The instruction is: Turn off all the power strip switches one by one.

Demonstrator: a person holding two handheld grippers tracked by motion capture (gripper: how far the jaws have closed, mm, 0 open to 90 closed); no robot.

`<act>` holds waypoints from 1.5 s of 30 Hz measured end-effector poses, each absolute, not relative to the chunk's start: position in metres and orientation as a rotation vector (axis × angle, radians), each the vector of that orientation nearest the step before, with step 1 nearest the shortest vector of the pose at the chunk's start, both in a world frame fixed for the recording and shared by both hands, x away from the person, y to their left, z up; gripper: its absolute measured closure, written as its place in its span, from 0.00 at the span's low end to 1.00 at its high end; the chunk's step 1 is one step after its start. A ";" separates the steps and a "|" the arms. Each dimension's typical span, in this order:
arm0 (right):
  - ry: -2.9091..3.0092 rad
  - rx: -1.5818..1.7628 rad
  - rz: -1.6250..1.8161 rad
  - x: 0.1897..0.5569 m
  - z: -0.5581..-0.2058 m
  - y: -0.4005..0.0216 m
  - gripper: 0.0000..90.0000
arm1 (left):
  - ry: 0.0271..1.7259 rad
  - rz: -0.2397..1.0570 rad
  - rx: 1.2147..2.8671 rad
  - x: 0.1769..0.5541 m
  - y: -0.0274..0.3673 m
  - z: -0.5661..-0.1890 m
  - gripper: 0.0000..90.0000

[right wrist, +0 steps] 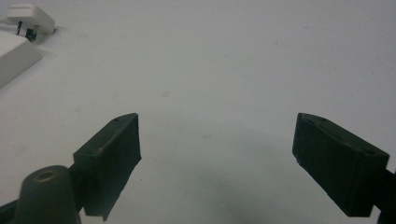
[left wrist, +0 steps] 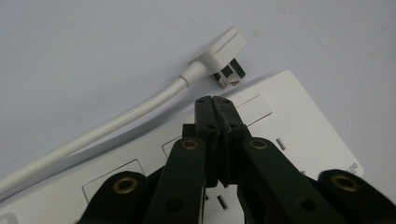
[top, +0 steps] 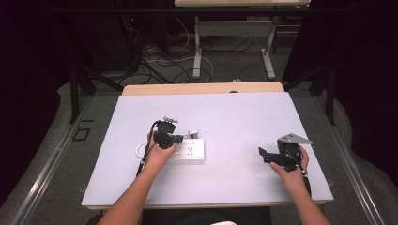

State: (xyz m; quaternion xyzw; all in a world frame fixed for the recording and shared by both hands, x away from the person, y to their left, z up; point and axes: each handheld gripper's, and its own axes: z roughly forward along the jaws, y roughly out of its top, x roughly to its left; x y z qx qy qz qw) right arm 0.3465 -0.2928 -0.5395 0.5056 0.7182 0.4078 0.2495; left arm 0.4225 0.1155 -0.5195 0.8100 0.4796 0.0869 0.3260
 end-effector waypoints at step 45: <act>1.958 1.380 1.112 0.347 -0.540 -0.292 0.16 | 1.266 0.214 2.115 0.424 0.117 -0.526 1.00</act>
